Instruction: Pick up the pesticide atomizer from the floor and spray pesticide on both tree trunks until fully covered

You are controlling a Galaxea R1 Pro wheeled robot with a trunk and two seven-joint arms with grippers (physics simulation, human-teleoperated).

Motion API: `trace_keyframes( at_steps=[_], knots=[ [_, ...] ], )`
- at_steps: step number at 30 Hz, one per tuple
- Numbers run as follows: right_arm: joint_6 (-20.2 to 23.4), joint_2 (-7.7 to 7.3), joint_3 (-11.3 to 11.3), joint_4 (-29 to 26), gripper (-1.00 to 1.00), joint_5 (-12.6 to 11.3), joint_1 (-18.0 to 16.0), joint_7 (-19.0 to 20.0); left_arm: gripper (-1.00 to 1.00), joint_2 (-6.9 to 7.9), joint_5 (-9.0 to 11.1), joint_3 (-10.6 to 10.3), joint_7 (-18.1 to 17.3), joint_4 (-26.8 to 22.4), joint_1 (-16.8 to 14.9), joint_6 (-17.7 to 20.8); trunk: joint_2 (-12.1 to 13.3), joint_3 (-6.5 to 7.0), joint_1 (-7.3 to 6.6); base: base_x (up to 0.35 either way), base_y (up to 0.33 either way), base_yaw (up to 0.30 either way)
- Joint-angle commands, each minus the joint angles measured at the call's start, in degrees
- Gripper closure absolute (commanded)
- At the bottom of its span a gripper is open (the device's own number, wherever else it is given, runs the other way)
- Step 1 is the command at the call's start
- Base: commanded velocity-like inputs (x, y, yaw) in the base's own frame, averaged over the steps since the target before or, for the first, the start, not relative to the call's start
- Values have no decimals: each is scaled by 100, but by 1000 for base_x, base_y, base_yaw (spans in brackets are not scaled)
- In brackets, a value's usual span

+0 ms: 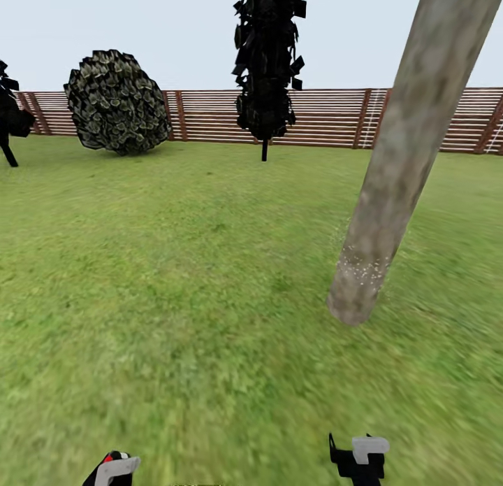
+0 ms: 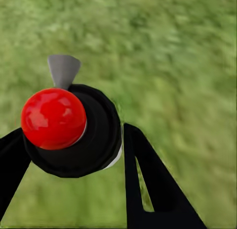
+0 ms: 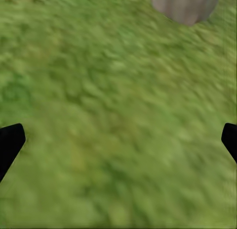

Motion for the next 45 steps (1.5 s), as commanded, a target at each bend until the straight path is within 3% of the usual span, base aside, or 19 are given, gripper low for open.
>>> trace_keyframes(
  at_steps=[1,33,38,45],
  knots=[
    [-11,-1,51,1,-100,-27,-1,-28,100,8,19,-51,45,-3,-7,-8,-2,-5,-1,-1,-1,279],
    [-11,-1,51,1,-100,-22,-1,-20,100,32,50,-42,41,5,8,-25,-2,-5,-1,0,0,279],
    [-10,-1,51,1,-100,-22,-1,-19,100,44,53,-38,47,1,172,-789,-2,-5,-1,0,0,279],
    [-10,-1,51,1,-100,-22,-1,-19,100,8,52,-40,39,5,192,-919,-2,-5,-1,0,0,279]
  ],
)
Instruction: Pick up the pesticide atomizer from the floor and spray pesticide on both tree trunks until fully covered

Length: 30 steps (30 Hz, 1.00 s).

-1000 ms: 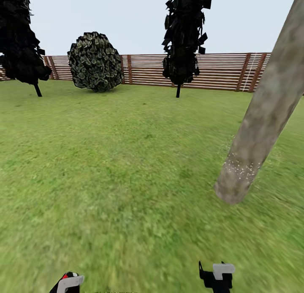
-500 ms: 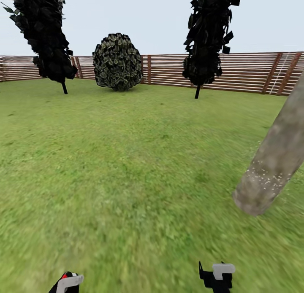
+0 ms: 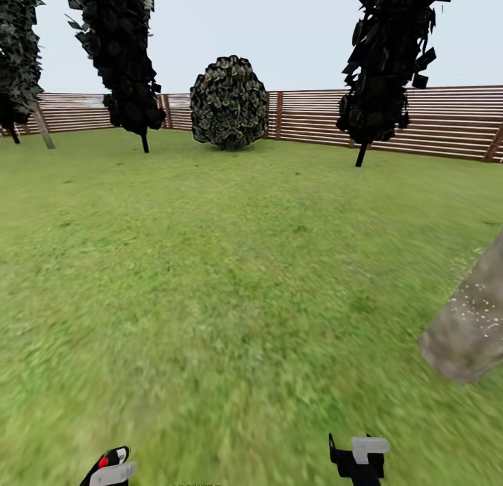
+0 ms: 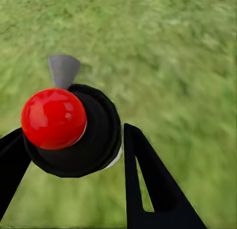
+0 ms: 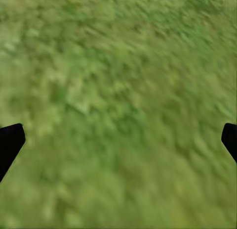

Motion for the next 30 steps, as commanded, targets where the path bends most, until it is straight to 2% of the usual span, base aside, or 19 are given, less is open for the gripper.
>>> trace_keyframes(
  at_steps=[1,4,6,9,25,30],
  knots=[
    [-11,-1,51,1,-100,-28,-1,-28,100,3,7,-46,54,1,-5,-16,-2,-5,-1,0,0,279],
    [-11,-1,51,1,-100,-28,-1,-28,100,1,4,-25,48,2,-6,79,-2,-5,-1,0,0,279],
    [-11,-1,51,1,-100,-28,-1,-28,100,10,8,80,60,2,-11,206,-2,-5,-1,0,0,279],
    [-11,-1,51,1,-100,-28,-1,-28,100,-25,-38,692,59,0,-13,293,-2,-5,-1,0,0,279],
    [-10,-1,51,1,-100,-28,-1,-28,100,-34,-101,691,53,-45,-12,273,-2,-5,-1,0,0,279],
    [-11,1,51,1,-100,-28,-1,-28,100,-29,-40,715,68,-2,-13,320,-2,-5,-1,0,0,279]
  ],
)
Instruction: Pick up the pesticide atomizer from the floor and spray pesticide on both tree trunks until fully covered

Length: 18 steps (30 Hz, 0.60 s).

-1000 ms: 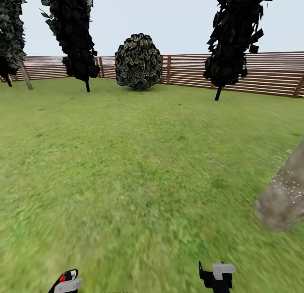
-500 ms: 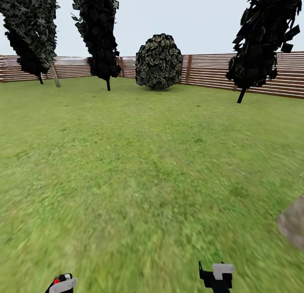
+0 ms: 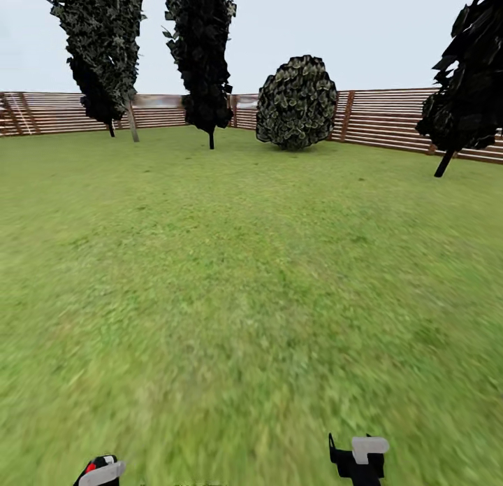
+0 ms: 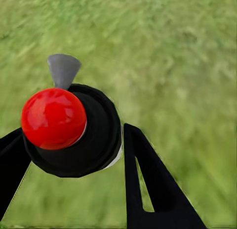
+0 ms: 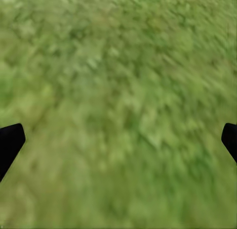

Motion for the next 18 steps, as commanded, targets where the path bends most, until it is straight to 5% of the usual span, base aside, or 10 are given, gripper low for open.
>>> trace_keyframes(
  at_steps=[1,11,18],
  knots=[
    [-11,-1,51,1,-100,-28,-1,-28,100,7,11,-52,64,3,-5,6,-2,-5,-1,0,0,279],
    [-11,-1,51,1,-100,-28,-1,-28,100,-1,-44,-22,82,-3,-5,21,-2,-5,-1,9,0,279],
    [-11,1,51,1,-100,-28,-1,-28,100,-1,13,-16,82,2,-5,26,-2,-5,-1,249,75,279]
  ],
)
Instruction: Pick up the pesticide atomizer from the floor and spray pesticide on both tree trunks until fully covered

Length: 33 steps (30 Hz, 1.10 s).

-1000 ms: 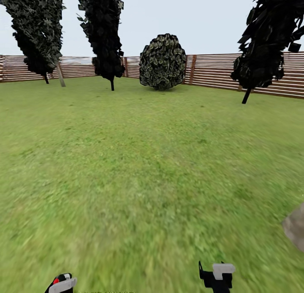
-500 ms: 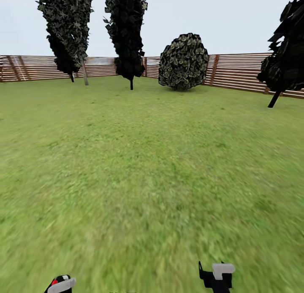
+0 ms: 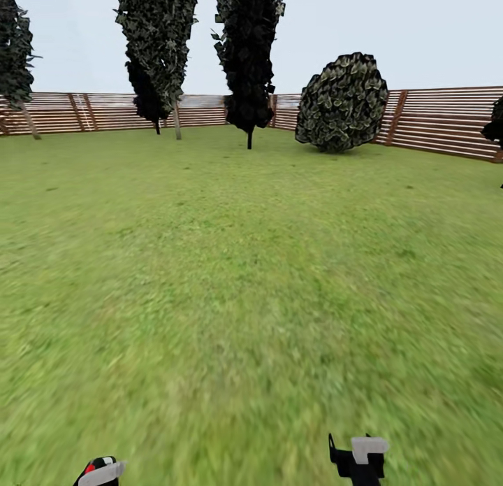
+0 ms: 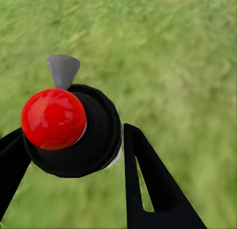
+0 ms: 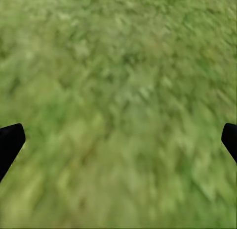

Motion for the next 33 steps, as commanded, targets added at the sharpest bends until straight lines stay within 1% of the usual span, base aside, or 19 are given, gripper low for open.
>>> trace_keyframes(
  at_steps=[1,5,11,15,16,18,20,22,24,27,33],
  knots=[
    [-13,-4,50,2,-100,-28,-2,-29,100,3,12,-46,49,4,-5,-15,-2,-5,1,96,262,279],
    [-13,0,50,2,-100,-28,-2,-29,100,3,6,-46,49,6,-5,-20,-2,-5,1,27,221,279],
    [-13,1,50,2,-100,-28,-2,-29,100,3,-35,-46,49,3,-5,-21,-2,-5,1,2,23,279],
    [-13,2,50,2,-100,-28,-2,-29,100,24,5,-69,50,7,-19,19,-2,-5,1,0,1,279],
    [-13,2,50,2,-100,-28,-2,-29,100,35,11,-70,53,4,-33,101,-2,-5,1,0,0,279],
    [-13,0,50,2,-100,-28,-2,-29,100,50,19,-72,62,-16,-59,500,-2,-5,1,0,0,279],
    [-13,1,50,2,-100,-28,-2,-29,100,47,16,-76,61,-47,-75,656,-2,-5,1,0,0,279],
    [-13,1,50,2,-100,-28,-2,-29,100,21,8,-79,59,-111,-92,708,-2,-5,1,0,0,279],
    [-13,0,50,2,-100,-28,-2,-29,100,-5,2,-81,60,-222,-184,735,-2,-5,1,0,0,279],
    [-13,2,50,2,-100,-28,-2,-29,100,23,18,-81,67,-274,-280,753,-2,-5,1,0,0,279],
    [-13,2,50,2,-100,-28,-2,-29,100,53,24,-60,70,-224,-238,727,-2,-5,1,0,0,279]
  ],
)
